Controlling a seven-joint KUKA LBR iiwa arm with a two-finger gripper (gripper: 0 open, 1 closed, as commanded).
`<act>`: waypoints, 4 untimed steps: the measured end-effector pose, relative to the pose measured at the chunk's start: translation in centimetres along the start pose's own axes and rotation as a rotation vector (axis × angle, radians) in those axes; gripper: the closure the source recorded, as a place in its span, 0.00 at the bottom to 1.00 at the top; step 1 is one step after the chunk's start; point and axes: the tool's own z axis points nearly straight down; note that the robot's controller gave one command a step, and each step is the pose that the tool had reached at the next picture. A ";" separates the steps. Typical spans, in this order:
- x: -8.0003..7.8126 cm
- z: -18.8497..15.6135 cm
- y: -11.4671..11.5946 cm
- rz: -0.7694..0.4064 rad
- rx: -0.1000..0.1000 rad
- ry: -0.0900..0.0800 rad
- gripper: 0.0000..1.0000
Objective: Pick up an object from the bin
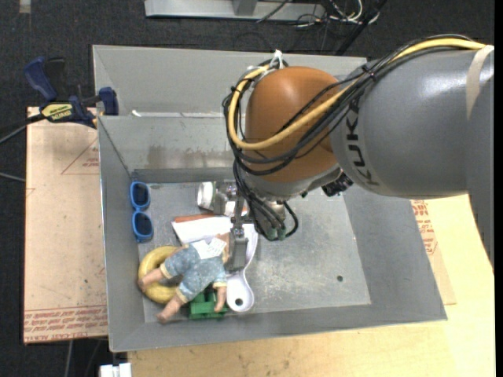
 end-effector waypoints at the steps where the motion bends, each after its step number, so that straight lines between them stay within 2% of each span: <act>1: -0.2 -0.4 -0.1 0.003 -0.001 -0.008 0.00; 2: 1.5 11.8 0.7 0.010 -0.016 -0.039 1.00; 3: 1.6 12.2 0.7 0.011 -0.017 -0.041 1.00; 4: 2.2 8.7 0.0 0.013 -0.010 -0.028 1.00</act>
Offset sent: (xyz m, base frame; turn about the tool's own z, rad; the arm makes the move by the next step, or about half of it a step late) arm -0.0300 0.0007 -0.1364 0.0093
